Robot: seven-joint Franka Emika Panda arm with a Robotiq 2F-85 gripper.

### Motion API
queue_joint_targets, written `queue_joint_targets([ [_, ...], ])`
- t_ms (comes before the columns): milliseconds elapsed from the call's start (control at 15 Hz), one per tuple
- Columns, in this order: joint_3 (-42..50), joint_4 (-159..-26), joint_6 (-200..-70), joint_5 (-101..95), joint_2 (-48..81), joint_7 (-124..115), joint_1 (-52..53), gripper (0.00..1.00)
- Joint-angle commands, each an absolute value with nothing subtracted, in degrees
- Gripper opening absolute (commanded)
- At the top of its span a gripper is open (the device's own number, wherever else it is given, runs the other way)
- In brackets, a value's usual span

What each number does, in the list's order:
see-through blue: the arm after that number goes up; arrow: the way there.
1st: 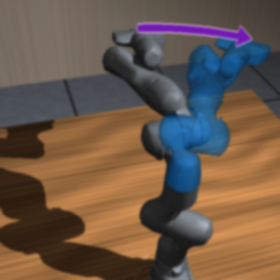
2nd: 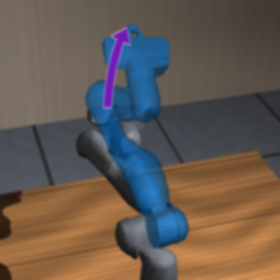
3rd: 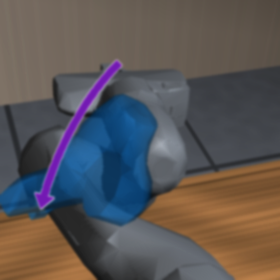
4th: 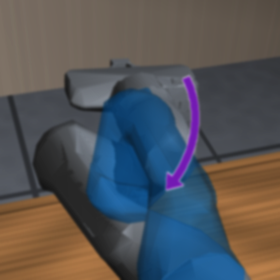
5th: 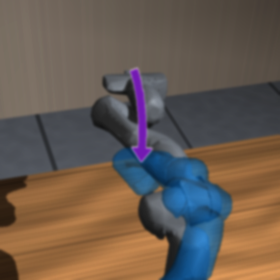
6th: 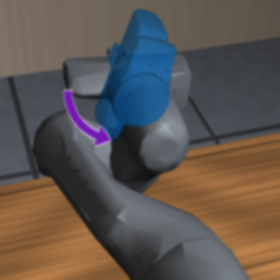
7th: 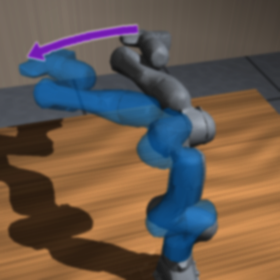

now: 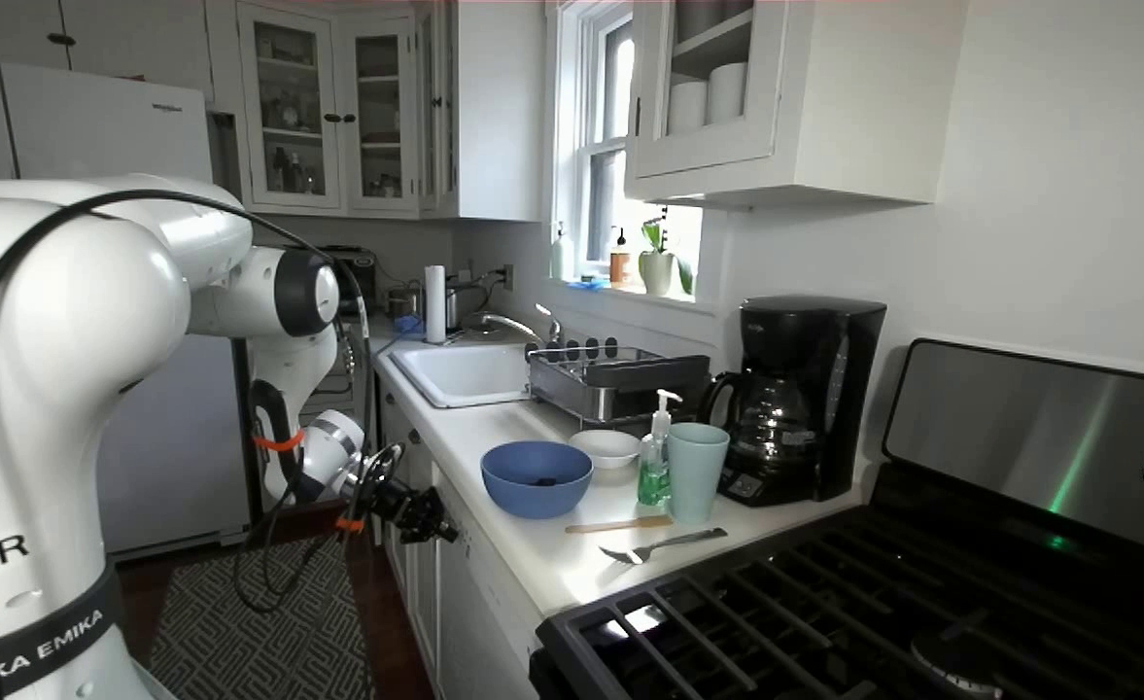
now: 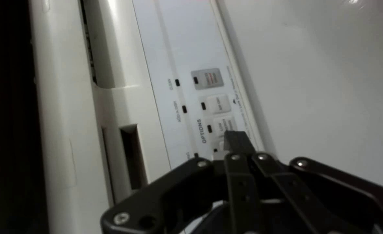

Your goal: Press the button on the washing machine

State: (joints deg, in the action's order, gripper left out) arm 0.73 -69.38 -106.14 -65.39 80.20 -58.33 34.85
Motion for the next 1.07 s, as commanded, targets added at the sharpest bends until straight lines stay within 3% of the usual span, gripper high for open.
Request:
queue_joint_targets([
  [0,3.58,-64.25,-107.08,-69.71,83.2,-53.07,33.75,0.0],
  [1000,-3.12,-70.09,-104.96,-59.77,77.53,-41.98,29.37,0.0],
])
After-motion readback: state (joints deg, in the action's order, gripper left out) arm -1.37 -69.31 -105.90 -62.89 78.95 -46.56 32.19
